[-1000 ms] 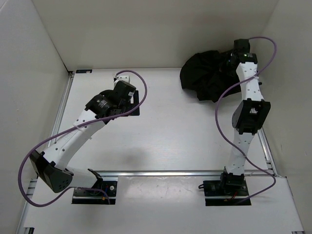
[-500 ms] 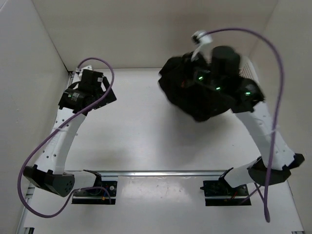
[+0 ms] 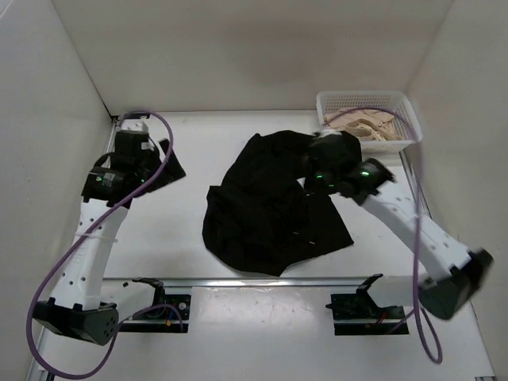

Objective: Fold and stack the trousers
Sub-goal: Move the trousers to the center of the board, then flatten the trousers out

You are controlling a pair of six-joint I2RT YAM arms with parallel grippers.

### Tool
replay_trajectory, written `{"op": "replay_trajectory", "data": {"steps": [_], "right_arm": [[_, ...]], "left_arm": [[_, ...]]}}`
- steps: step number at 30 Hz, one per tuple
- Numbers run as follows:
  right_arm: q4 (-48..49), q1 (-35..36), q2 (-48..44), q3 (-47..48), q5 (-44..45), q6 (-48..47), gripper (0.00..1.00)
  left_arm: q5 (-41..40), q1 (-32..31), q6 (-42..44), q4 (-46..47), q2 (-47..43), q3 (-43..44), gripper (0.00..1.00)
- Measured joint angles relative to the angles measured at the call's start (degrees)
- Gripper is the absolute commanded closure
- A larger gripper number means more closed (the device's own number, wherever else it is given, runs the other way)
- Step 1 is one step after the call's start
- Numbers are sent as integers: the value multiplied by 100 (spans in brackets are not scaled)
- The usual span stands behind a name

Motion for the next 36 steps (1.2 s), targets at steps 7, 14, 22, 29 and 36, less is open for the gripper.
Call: {"op": "replay_trajectory", "data": {"steps": [7, 14, 22, 29, 36], "right_arm": [[667, -2205, -1482, -1554, -1755, 605, 22], [1016, -1300, -629, -2315, -2662, 1008, 7], [1403, 638, 199, -1836, -2391, 1023, 10], [1598, 990, 839, -1851, -1971, 1128, 49], [1635, 979, 990, -1851, -1508, 1305, 100]], "left_arm": [[866, -1222, -535, 487, -22, -1954, 0], [909, -1843, -1187, 745, 160, -2441, 0], [1051, -1923, -1207, 1353, 612, -2844, 3], [1252, -2070, -1340, 1567, 625, -3526, 7], [1300, -2135, -1360, 1880, 1047, -3523, 72]]}}
